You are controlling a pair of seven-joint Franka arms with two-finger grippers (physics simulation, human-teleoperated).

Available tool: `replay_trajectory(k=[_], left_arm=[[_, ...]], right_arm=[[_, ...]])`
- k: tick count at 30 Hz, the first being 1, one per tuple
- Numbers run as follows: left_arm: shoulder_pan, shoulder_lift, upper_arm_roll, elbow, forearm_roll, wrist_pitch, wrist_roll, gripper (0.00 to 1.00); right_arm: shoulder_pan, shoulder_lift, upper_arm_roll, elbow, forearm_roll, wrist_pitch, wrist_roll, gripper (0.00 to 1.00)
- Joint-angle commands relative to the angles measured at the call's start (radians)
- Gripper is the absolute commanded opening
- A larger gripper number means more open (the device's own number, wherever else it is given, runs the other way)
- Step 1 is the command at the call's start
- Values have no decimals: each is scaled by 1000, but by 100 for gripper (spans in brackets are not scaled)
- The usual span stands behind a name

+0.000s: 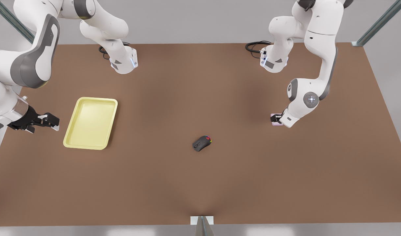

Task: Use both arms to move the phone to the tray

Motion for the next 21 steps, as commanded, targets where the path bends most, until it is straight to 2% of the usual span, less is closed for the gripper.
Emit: replay_trajectory(k=[1, 11, 21], left_arm=[[-1, 3, 0, -26, 3, 135, -135, 100], [-1, 59, 3, -129, 12, 212, -129, 100], [-2, 99, 3, -134, 23, 227, -66, 100]], right_arm=[[0, -1, 0, 1, 0, 0, -18, 100], [0, 0, 0, 1, 3, 1, -18, 100], [-1, 2, -2, 1, 14, 1, -18, 100]])
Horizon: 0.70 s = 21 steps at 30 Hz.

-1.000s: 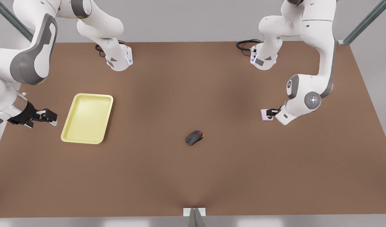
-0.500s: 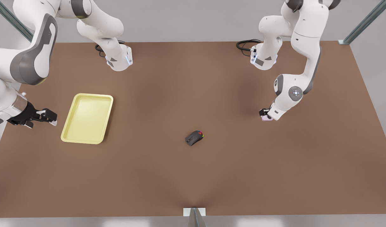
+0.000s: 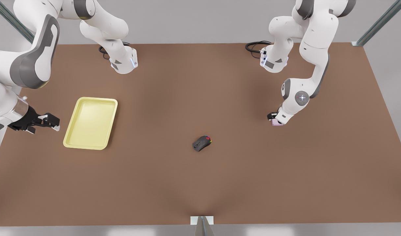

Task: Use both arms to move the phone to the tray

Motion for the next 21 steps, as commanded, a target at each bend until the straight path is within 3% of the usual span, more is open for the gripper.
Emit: replay_trajectory(k=[1, 6, 21], left_arm=[[0, 1, 0, 0, 14, 12, 8, 100], [0, 1, 0, 2, 14, 12, 8, 86], [0, 3, 0, 5, 14, 12, 8, 86]], right_arm=[[0, -1, 0, 1, 2, 0, -6, 100], [-5, -3, -1, 1, 1, 0, -6, 100], [-2, -3, -1, 1, 1, 0, -6, 100]])
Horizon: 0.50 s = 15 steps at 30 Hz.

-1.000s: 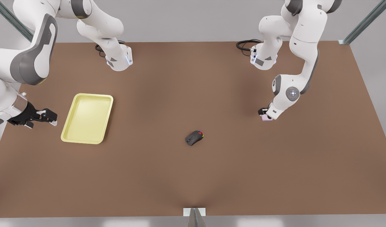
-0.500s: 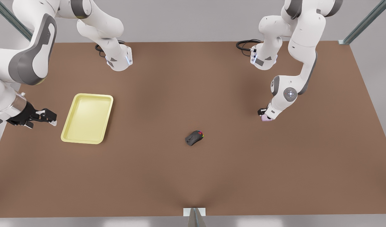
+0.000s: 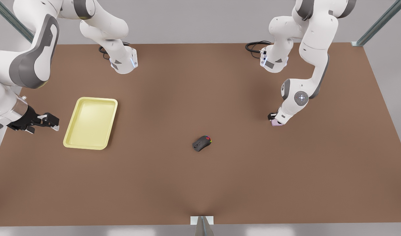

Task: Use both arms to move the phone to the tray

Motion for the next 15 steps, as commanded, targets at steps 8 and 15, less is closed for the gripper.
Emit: replay_trajectory(k=[8, 15], left_arm=[[0, 8, 0, 7, 1, 6, 1, 84], [0, 2, 0, 9, 1, 2, -1, 79]], right_arm=[[2, 0, 0, 1, 1, -1, -2, 100], [3, 0, 0, -1, 2, -1, -2, 100]])
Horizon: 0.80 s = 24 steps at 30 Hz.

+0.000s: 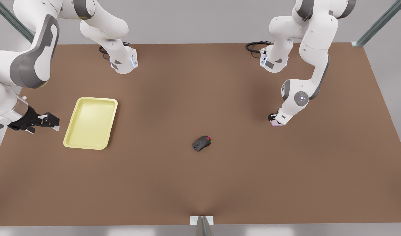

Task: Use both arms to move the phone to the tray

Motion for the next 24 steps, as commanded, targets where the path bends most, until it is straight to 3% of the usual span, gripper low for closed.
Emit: replay_trajectory(k=[1, 4, 11, 17, 24], left_arm=[[-1, -6, 0, 6, -2, -8, 0, 79], [-39, -10, -3, 79, -2, -65, -16, 79], [-322, 119, -3, 524, -2, -393, -163, 79], [-567, 385, -2, 1010, 0, -637, -355, 79], [-748, 688, 3, 1480, 55, -728, -442, 79]], right_arm=[[1, 0, -1, 0, 1, 0, -1, 100], [-4, -8, -1, 2, 1, -9, -1, 100], [1, -3, -1, 0, 0, -4, -1, 100], [1, -2, 1, 0, 0, -1, -1, 100], [1, 1, 1, 0, 1, 0, -1, 100]])
